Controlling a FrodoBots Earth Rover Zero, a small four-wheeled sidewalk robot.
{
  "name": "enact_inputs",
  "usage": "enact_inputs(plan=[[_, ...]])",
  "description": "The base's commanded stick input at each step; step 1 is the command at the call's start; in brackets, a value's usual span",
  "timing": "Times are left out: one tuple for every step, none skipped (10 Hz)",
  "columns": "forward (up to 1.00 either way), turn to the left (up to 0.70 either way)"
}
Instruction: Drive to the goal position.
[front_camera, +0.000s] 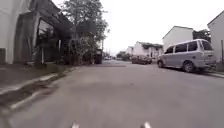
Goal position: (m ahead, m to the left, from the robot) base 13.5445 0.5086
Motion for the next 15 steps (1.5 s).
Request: enact_inputs(plan=[[0.70, 0.00], [0.70, 0.00], [0.70, 0.00], [0.70, 0.00], [0.70, 0.00], [0.70, 0.00], [0.70, 0.00], [0.70, 0.00], [0.70, 0.00], [0.70, 0.00], [0.70, 0.00], [0.70, 0.00], [0.70, 0.00], [0.70, 0.00], [0.70, 0.00]])
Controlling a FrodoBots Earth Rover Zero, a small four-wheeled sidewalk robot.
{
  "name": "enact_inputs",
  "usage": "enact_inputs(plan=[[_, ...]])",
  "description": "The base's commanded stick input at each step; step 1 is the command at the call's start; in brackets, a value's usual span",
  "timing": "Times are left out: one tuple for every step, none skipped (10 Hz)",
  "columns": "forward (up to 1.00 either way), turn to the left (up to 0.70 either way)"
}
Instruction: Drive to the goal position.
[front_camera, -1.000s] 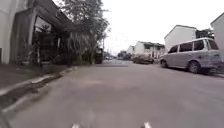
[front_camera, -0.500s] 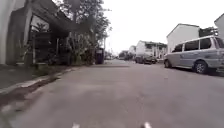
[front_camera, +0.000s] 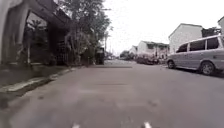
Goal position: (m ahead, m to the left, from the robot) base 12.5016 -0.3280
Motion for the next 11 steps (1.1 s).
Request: enact_inputs(plan=[[0.70, 0.00], [0.70, 0.00], [0.70, 0.00], [0.70, 0.00], [0.70, 0.00], [0.70, 0.00], [0.70, 0.00], [0.70, 0.00], [0.70, 0.00], [0.70, 0.00], [0.70, 0.00]])
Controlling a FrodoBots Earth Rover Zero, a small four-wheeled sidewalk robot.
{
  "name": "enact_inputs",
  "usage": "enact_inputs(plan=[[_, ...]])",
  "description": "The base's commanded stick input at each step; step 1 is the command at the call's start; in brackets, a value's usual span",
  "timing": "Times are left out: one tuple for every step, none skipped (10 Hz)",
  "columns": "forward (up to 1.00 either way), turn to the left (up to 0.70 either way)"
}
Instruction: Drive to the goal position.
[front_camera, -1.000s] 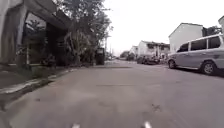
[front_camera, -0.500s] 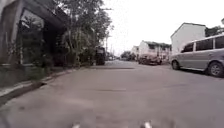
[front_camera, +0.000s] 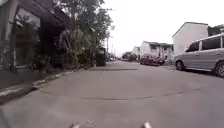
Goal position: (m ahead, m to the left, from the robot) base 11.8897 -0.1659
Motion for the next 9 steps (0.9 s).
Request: enact_inputs(plan=[[0.70, 0.00], [0.70, 0.00], [0.70, 0.00], [0.70, 0.00], [0.70, 0.00], [0.70, 0.00], [0.70, 0.00], [0.70, 0.00], [0.70, 0.00]])
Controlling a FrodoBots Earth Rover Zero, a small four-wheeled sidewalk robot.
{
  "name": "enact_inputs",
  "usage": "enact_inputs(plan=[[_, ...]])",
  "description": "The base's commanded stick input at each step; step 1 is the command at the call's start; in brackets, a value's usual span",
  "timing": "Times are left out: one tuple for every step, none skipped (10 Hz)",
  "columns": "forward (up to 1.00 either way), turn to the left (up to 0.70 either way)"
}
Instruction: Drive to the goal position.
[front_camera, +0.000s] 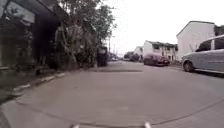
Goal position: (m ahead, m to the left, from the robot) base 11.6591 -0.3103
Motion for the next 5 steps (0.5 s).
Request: enact_inputs(plan=[[0.70, 0.00], [0.70, 0.00], [0.70, 0.00], [0.70, 0.00], [0.70, 0.00]])
